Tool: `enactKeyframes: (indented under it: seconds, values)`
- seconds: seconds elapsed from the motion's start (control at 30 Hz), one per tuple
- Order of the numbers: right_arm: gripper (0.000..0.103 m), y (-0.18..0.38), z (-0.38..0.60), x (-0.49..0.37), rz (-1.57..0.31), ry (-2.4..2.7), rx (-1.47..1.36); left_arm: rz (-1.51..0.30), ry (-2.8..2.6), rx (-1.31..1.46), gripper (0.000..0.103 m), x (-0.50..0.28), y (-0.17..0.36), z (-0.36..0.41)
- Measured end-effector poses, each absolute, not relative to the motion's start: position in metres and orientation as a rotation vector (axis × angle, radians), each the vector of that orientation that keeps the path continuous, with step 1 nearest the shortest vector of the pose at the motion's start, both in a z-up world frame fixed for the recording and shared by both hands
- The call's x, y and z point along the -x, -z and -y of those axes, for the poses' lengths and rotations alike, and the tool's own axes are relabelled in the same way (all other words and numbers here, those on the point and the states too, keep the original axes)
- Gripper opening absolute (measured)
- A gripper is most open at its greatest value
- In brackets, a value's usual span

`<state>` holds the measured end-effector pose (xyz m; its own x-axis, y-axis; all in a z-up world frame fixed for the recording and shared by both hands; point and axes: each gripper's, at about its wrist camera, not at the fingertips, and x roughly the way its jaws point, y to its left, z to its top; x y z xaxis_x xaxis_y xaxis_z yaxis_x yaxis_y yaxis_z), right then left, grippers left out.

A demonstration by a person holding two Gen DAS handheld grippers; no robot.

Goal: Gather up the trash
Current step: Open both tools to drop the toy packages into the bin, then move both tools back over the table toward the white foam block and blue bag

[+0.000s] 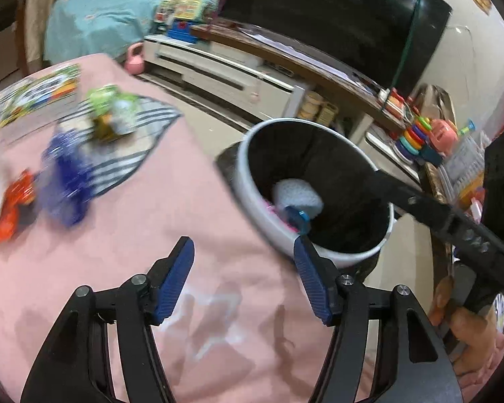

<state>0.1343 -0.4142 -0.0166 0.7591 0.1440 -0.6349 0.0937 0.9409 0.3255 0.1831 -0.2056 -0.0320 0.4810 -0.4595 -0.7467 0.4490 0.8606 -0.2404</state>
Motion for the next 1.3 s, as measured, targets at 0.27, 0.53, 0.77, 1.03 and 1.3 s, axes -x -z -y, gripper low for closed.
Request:
enactKeyframes:
  seconds: [0.27,0.53,0.77,1.03,1.3]
  values:
    - [0.080,0.010,0.353,-0.128,-0.679,-0.131,-0.337,-0.879,0.370,0.105,0.077,-0.163,0.035,0.118]
    - [0.094,0.021,0.287,-0.135,-0.736,-0.217,-0.296,-0.881,0.202,0.148,0.092,-0.154,0.048,0.042]
    - [0.094,0.039,0.243,-0.146,-0.767,-0.250,-0.231,-0.872,0.090,0.200,0.095,-0.151,0.054,-0.010]
    - [0.094,0.052,0.221,-0.162,-0.750,-0.251,-0.215,-0.875,-0.003,0.188,0.095,-0.168,0.056,-0.033]
    - [0.094,0.052,0.217,-0.187,-0.757,-0.257,-0.259,-0.863,0.028,0.183,0.095,-0.190,0.053,-0.027]
